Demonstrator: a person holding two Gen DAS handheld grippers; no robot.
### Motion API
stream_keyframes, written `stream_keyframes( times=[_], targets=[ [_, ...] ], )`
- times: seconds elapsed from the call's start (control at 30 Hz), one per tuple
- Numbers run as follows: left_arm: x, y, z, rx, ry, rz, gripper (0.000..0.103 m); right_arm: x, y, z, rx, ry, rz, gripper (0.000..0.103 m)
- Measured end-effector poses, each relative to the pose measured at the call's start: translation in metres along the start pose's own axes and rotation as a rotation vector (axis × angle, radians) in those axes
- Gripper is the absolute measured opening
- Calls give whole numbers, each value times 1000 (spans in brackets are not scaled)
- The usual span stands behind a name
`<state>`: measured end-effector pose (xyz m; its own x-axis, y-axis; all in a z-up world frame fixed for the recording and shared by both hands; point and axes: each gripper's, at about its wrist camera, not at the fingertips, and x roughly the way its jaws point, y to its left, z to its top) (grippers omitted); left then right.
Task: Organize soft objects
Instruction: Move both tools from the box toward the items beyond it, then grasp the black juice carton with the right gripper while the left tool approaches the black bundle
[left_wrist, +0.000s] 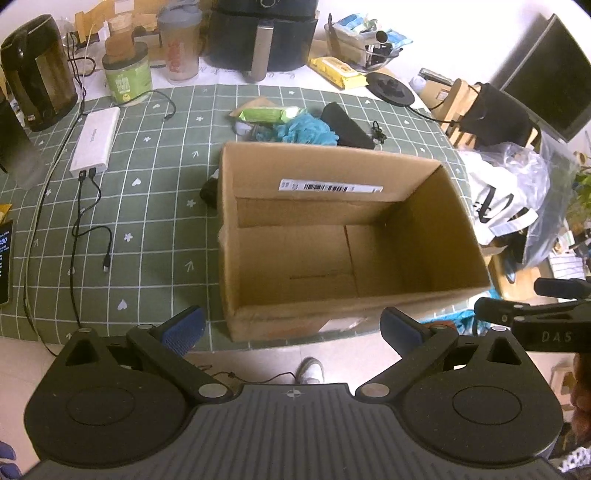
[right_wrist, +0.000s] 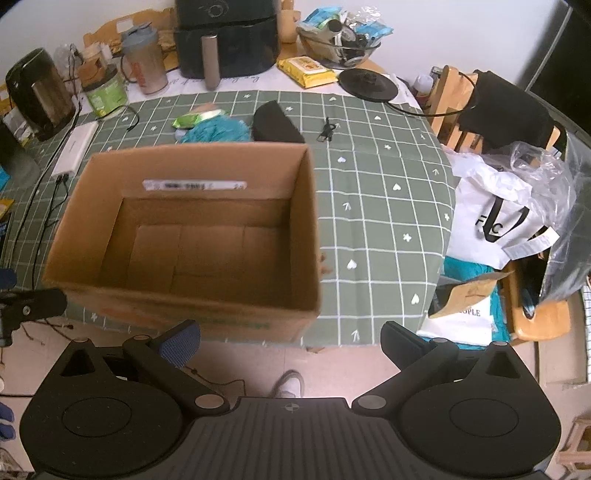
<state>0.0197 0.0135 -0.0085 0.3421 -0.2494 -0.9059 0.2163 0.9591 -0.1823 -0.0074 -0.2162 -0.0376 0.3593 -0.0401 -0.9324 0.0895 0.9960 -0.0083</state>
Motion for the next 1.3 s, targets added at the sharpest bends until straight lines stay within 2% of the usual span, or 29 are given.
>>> stream_keyframes(
  times=[0.33, 0.5, 0.67, 0.8, 1.03, 1.3],
  targets=[
    [14, -27, 25, -43, -22, 11, 103, 16, -46, 29, -8, -23, 110, 103],
    [19, -34, 35, -71, -32, 19, 103, 25, -66, 42, -42, -72, 171, 103],
    [16, -37, 43, -86, -59, 32, 103, 34, -89, 55, -7, -129, 215, 103],
    [15, -33, 53, -86, -79, 38, 103, 43, -96, 68, -31, -139, 182, 103],
    [17, -13, 76, -68, -118, 37, 103, 54, -103, 94, 30, -127, 206, 103],
    [26, 17, 93, -17, -121, 23, 103, 75, -99, 129, 65, -118, 214, 103]
  ],
)
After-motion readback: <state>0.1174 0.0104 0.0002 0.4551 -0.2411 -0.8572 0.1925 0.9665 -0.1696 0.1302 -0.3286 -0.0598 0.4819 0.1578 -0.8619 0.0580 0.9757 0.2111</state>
